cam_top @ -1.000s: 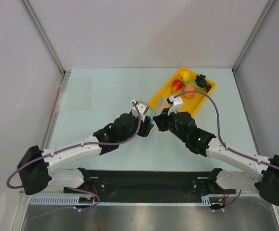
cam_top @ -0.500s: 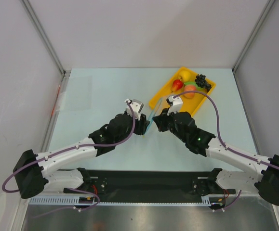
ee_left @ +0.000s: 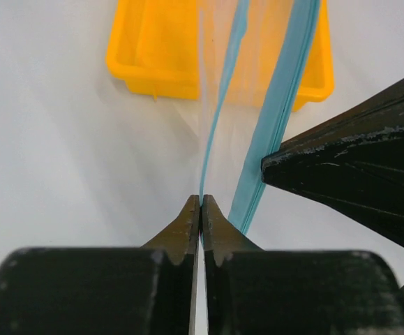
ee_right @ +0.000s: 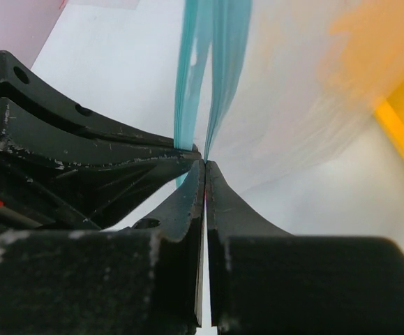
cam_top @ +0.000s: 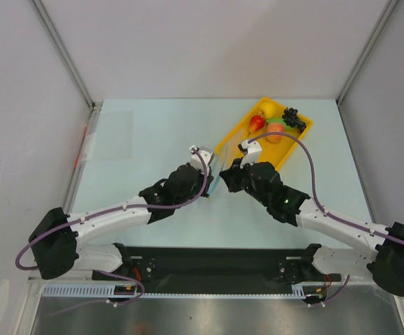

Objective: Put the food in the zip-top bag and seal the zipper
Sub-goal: Open the zipper of the food storage bag.

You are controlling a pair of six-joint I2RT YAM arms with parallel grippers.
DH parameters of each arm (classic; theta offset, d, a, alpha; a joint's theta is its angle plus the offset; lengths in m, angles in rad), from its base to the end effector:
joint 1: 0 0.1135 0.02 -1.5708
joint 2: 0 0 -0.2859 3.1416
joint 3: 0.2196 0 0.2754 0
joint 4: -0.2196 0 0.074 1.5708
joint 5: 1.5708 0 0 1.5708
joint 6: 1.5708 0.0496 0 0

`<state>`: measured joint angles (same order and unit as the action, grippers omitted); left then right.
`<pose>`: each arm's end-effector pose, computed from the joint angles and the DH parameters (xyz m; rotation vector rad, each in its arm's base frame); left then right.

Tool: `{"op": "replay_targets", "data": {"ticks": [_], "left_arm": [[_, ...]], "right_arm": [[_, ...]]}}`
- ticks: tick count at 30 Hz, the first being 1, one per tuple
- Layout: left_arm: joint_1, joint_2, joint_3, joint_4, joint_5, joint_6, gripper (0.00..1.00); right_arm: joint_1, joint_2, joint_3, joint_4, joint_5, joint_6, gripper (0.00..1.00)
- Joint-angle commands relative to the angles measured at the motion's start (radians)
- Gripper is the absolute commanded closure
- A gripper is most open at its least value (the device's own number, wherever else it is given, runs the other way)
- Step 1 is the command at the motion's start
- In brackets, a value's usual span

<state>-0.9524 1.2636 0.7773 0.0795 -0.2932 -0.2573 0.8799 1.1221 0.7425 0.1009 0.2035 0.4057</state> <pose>0.1918 -0.2449 0.2654 0.4945 1.9312 -0.5014 0.1898 0.2138 0.2935 -0.3038 1.8791 0.7027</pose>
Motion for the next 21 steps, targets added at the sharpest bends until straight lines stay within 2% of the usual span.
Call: {"op": "replay_targets", "data": {"ticks": [1,7,8,10,11,12,15,21], "left_arm": [[0.007,-0.016,0.036,0.035,-0.027,0.010,0.98],[0.007,-0.041,0.016,0.055,0.011,0.010,1.00],[0.007,-0.041,0.014,0.055,0.014,0.009,1.00],[0.009,-0.040,0.011,0.062,0.031,0.004,0.99],[0.007,-0.040,0.010,0.065,0.037,0.004,1.00],[0.007,-0.038,0.008,0.069,0.045,0.000,1.00],[0.006,-0.043,0.001,0.086,0.088,-0.010,1.00],[0.006,-0.059,-0.001,0.078,0.123,-0.020,1.00]], "right_arm": [[0.004,0.004,0.038,0.016,-0.006,-0.019,1.00],[0.005,0.001,0.040,0.011,0.008,-0.016,1.00],[0.005,-0.001,0.040,0.008,0.013,-0.016,0.93],[0.005,-0.008,0.034,0.014,0.019,-0.012,0.72],[0.005,-0.008,0.028,0.017,0.025,-0.010,0.56],[0.005,-0.011,0.028,0.019,0.025,-0.010,0.54],[0.008,-0.012,0.031,0.016,0.039,-0.005,0.52],[0.010,-0.005,0.035,-0.001,0.083,0.004,0.58]]}}
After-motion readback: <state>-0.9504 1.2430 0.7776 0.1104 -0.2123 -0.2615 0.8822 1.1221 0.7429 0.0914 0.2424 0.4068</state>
